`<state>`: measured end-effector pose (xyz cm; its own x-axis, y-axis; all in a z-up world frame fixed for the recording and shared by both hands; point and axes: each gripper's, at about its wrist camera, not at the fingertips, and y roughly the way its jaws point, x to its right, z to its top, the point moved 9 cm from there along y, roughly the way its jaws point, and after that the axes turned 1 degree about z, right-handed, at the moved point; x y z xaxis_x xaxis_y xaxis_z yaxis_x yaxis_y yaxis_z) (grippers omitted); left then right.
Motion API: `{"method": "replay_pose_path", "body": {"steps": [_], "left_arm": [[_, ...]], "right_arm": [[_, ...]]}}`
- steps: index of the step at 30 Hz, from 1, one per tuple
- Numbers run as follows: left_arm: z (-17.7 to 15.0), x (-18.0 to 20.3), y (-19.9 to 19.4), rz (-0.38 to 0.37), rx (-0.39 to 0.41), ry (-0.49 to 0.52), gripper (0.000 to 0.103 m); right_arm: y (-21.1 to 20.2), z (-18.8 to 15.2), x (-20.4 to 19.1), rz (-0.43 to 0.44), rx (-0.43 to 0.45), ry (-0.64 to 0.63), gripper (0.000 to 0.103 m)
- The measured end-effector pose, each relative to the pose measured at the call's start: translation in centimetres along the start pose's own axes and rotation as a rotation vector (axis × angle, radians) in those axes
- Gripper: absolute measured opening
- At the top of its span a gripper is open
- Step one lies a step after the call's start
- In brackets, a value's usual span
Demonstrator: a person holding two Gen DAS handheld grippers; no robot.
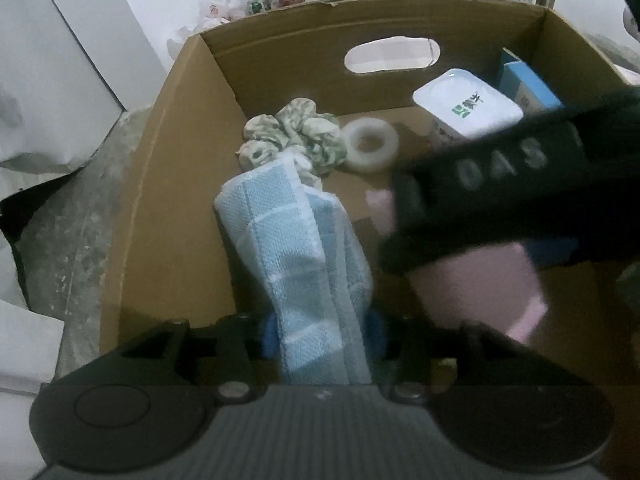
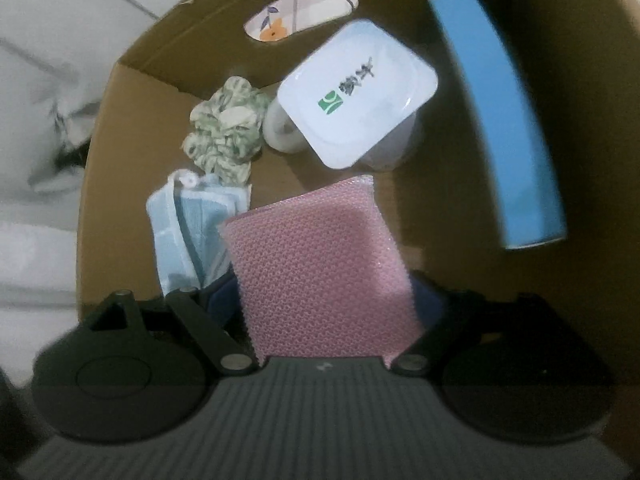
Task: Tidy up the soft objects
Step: 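Carry towel and sponge into the cardboard box and open both tools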
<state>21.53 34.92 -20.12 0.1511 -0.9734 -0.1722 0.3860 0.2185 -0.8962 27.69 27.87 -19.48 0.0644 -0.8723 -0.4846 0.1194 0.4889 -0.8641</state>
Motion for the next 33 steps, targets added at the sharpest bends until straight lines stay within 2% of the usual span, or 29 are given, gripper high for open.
{"method": "replay_pose_path", "body": {"steps": [10,15,19,21,33], "left_arm": [[0.0,0.2,-1.4,-0.014,-0.006,-0.038,0.058],[0.5,0.6,-2.2,-0.009,0.035,-0.031,0.073],[1.1,0.6,-2.4,0.025,0.064,-0.024,0.080],[1.3,0.4,-2.6,0.041,0.069,-0.031,0.087],[1.5,-2.3,-5.4,0.023,0.117,-0.096,0.089]], "right_arm": [[0.2,0.1,-0.6,0.056,-0.013,0.045,0.101],[-0.4,-0.1,0.3,0.077,-0.043,0.094,0.102],[-0.6,-0.3,0.7,0.095,-0.051,0.120,0.102],[-0.8,-0.5,0.7,0.106,-0.057,0.121,0.102],[-1.0,0.6,2.5,0.102,-0.069,0.127,0.102]]}}
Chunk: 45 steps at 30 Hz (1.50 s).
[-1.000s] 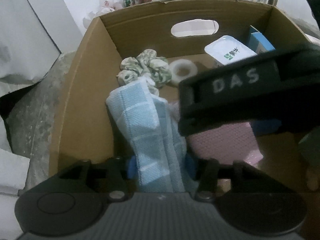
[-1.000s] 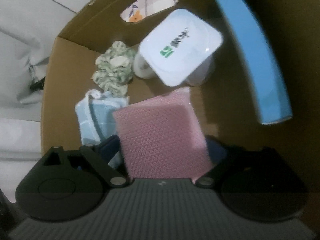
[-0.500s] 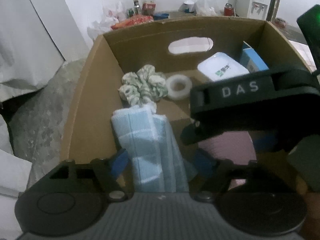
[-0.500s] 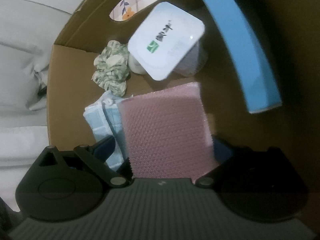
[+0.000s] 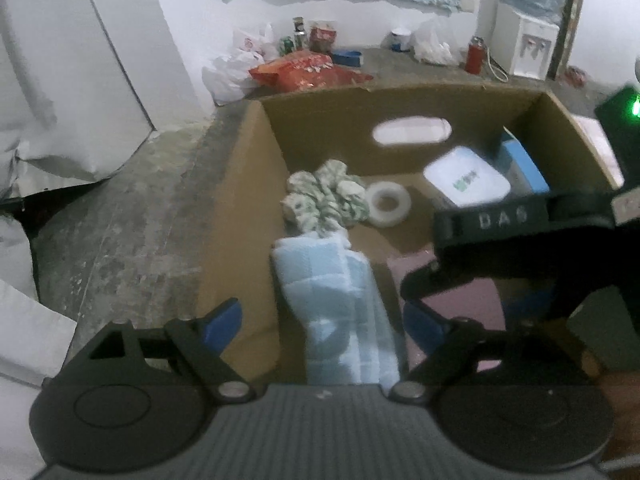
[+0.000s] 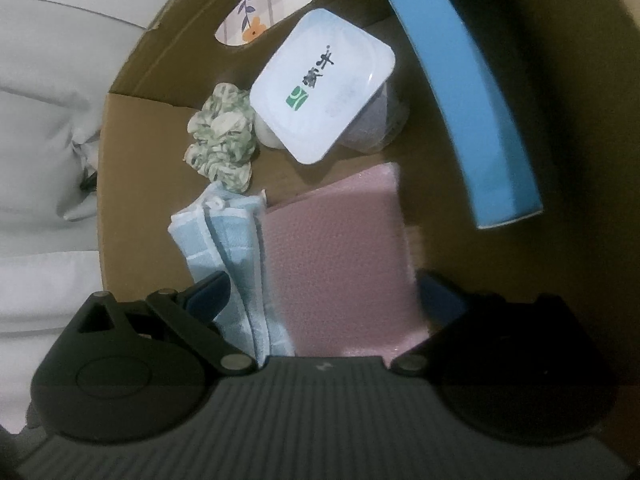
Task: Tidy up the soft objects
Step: 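Carry towel and sponge into the cardboard box and open both tools, then move both tools back over the bed toward the gold box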
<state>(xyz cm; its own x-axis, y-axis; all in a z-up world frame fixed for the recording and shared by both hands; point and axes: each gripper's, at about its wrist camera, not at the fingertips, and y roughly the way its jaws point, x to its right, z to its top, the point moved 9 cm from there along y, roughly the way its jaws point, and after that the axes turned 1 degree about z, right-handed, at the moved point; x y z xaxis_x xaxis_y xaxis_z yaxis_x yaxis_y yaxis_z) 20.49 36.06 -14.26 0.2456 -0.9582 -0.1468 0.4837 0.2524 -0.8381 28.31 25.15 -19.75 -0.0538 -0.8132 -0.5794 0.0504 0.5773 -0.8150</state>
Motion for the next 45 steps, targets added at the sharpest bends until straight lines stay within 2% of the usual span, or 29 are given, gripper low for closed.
{"method": "replay_pose_path", "body": {"steps": [5,13,15,20,24,29,32,35,39,42,45], "left_arm": [[0.0,-0.6,-1.0,-0.042,0.005,-0.046,0.089],[-0.3,-0.3,-1.1,-0.032,0.006,-0.044,0.089],[-0.3,-0.2,-1.1,-0.027,0.006,-0.043,0.089],[-0.5,0.1,-1.7,-0.013,0.015,-0.044,0.090],[-0.5,0.4,-2.6,0.003,0.020,-0.050,0.090],[-0.8,1.7,-6.1,-0.031,0.066,-0.067,0.090],[-1.4,3.2,-9.2,-0.063,0.110,-0.057,0.090],[-2.2,5.5,-12.6,-0.093,0.151,-0.032,0.090],[-3.3,10.2,-17.4,-0.168,0.217,0.016,0.092],[-3.9,14.6,-20.2,-0.240,0.248,0.057,0.093],[-4.2,19.8,-22.7,-0.327,0.286,0.091,0.095]], "right_arm": [[1.2,-0.3,-0.8,0.037,-0.025,0.006,0.102],[2.9,-0.9,-2.7,0.141,-0.076,0.022,0.102],[2.8,-1.0,-2.8,0.129,-0.072,0.004,0.102],[0.7,-0.6,-2.3,0.031,-0.005,-0.088,0.102],[-2.1,-0.6,-2.5,0.060,0.024,-0.107,0.102],[-7.4,-1.9,-3.6,0.140,0.089,-0.204,0.101],[-12.0,-4.0,-3.6,0.267,0.131,-0.264,0.102],[-17.5,-6.4,-2.0,0.324,0.224,-0.348,0.102],[-25.0,-10.0,2.5,0.398,0.314,-0.418,0.102],[-30.5,-12.1,7.8,0.369,0.398,-0.468,0.102],[-35.6,-13.0,13.6,0.263,0.484,-0.498,0.102]]}}
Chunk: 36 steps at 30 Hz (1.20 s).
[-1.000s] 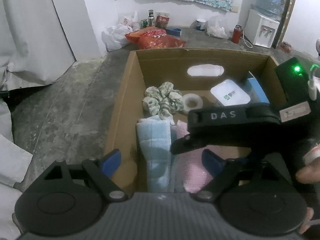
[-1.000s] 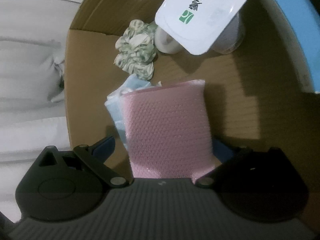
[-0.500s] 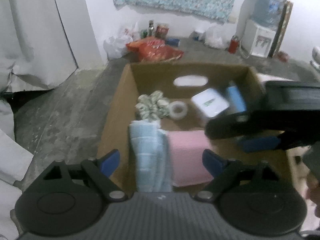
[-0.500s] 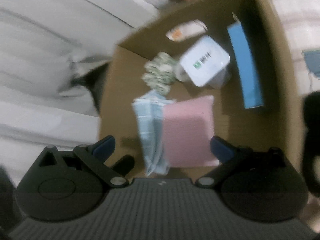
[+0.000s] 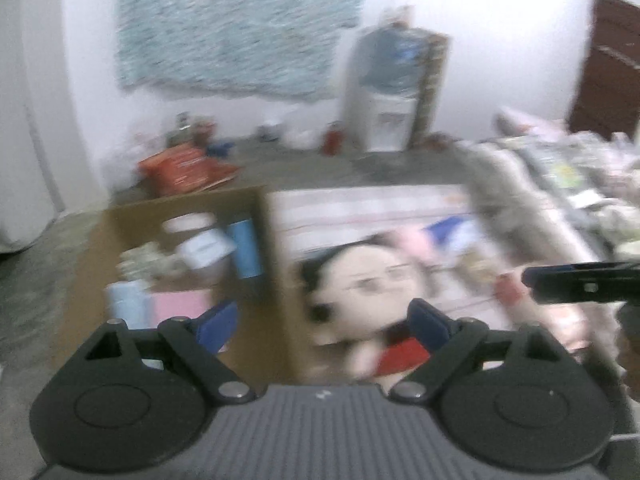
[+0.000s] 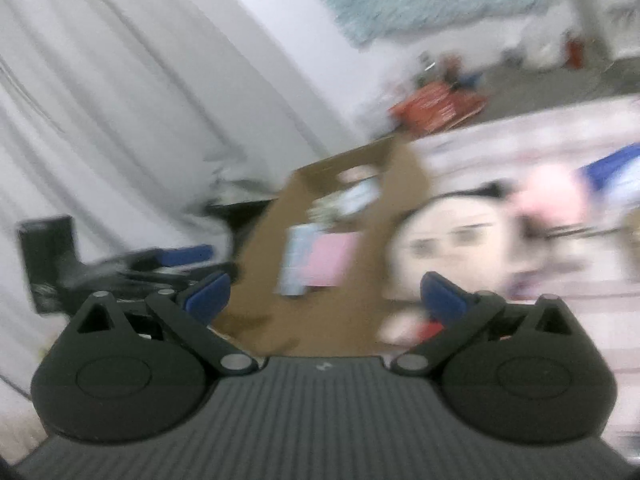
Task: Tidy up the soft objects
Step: 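Move both tools back over the bed toward the gold box, then grasp the gold box with the right tool and pass it to the left tool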
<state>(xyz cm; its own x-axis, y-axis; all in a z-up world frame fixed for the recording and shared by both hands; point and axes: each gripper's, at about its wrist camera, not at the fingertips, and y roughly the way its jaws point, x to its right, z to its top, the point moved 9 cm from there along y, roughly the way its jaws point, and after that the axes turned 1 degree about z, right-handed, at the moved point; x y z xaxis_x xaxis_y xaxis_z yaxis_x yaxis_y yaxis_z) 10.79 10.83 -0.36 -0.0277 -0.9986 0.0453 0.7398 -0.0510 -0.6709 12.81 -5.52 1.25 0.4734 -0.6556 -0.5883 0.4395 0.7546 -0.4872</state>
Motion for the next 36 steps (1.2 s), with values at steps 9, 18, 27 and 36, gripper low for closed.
{"method": "replay_pose_path", "body": {"steps": [9,18,27,36], "left_arm": [[-0.7,15.3,5.9,-0.194,0.024,0.094,0.096],[-3.7,18.0,17.1,-0.096,-0.077,0.146,0.086],[-6.4,16.1,19.8,-0.120,-0.143,0.171,0.065],[-6.4,15.0,18.7,-0.189,-0.120,0.115,0.065]], "right_arm": [[-11.1,1.9,10.7,-0.225,0.088,-0.052,0.102],[-2.4,2.7,20.0,-0.385,-0.103,-0.120,0.100],[8.5,2.3,28.7,-0.563,-0.332,-0.089,0.076],[10.9,1.1,29.4,-0.542,-0.416,-0.086,0.052]]}}
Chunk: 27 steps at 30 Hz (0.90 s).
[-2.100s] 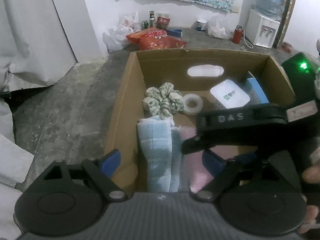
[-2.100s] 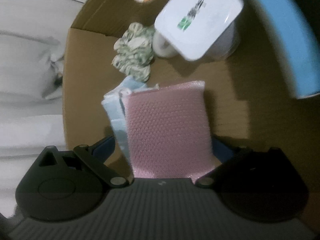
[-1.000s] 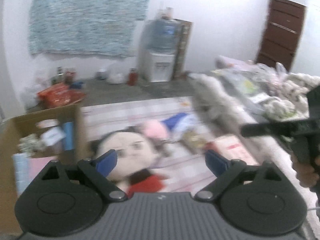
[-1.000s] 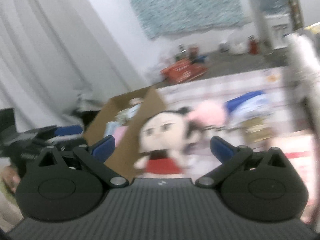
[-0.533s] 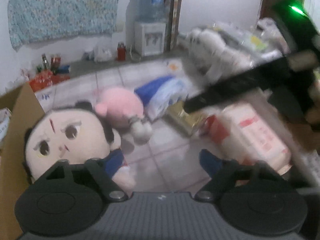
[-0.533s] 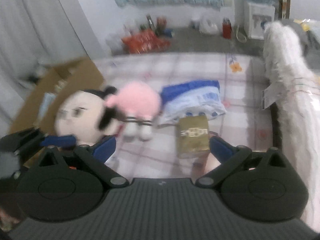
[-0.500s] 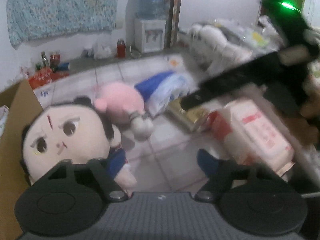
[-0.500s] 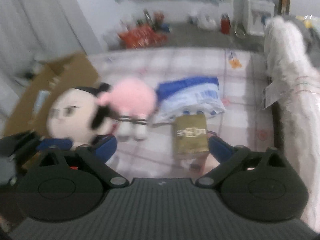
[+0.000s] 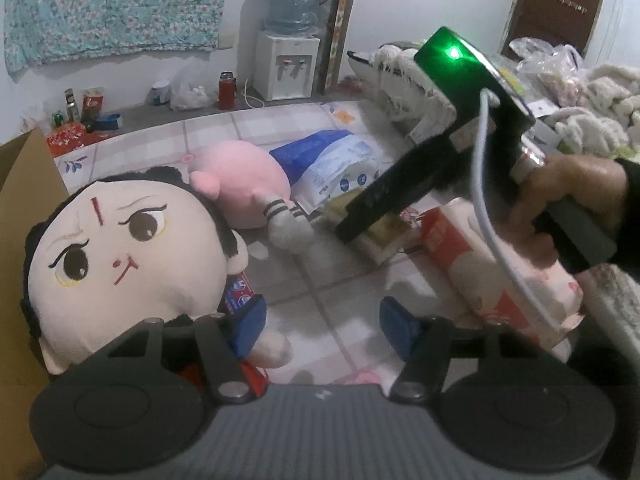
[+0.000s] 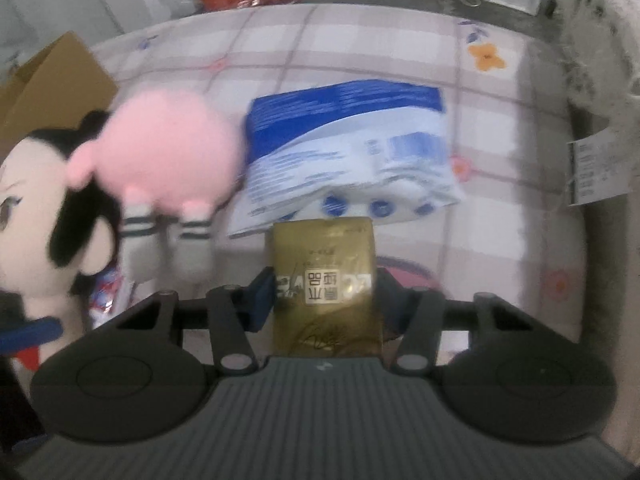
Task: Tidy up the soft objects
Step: 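Grasp the gold box with the right tool and pass it to the left tool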
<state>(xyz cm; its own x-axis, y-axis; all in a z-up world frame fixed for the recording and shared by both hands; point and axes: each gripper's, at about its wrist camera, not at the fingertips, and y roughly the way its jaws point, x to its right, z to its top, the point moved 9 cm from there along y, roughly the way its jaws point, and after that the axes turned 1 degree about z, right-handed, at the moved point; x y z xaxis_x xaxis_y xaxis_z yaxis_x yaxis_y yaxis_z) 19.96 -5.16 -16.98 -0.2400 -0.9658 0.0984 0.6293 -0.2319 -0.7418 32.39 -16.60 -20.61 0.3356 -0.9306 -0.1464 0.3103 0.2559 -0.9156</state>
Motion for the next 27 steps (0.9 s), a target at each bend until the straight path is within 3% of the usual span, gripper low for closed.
{"method": "replay_pose_path", "body": {"steps": [7,15,17,21,27], "left_arm": [[-1.0,1.1,-2.0,-0.066,-0.023,0.013,0.073],[-4.3,3.4,-1.8,-0.166,-0.149,0.028,0.076],[-4.9,4.2,-1.1,-0.173,-0.181,0.028,0.076],[-5.3,5.0,0.6,-0.141,-0.213,0.032,0.079],[-4.9,5.1,4.2,0.010,-0.260,-0.006,0.080]], "right_arm": [[-0.5,-3.5,-5.7,0.168,-0.086,-0.004,0.052],[-2.3,-9.7,-8.6,0.310,-0.124,0.091,0.055],[-2.9,-11.4,-8.9,0.357,-0.100,0.121,0.066],[-5.3,-12.6,-7.6,0.389,0.025,0.172,0.076],[-11.5,-13.8,-4.2,0.419,0.241,0.243,0.082]]}}
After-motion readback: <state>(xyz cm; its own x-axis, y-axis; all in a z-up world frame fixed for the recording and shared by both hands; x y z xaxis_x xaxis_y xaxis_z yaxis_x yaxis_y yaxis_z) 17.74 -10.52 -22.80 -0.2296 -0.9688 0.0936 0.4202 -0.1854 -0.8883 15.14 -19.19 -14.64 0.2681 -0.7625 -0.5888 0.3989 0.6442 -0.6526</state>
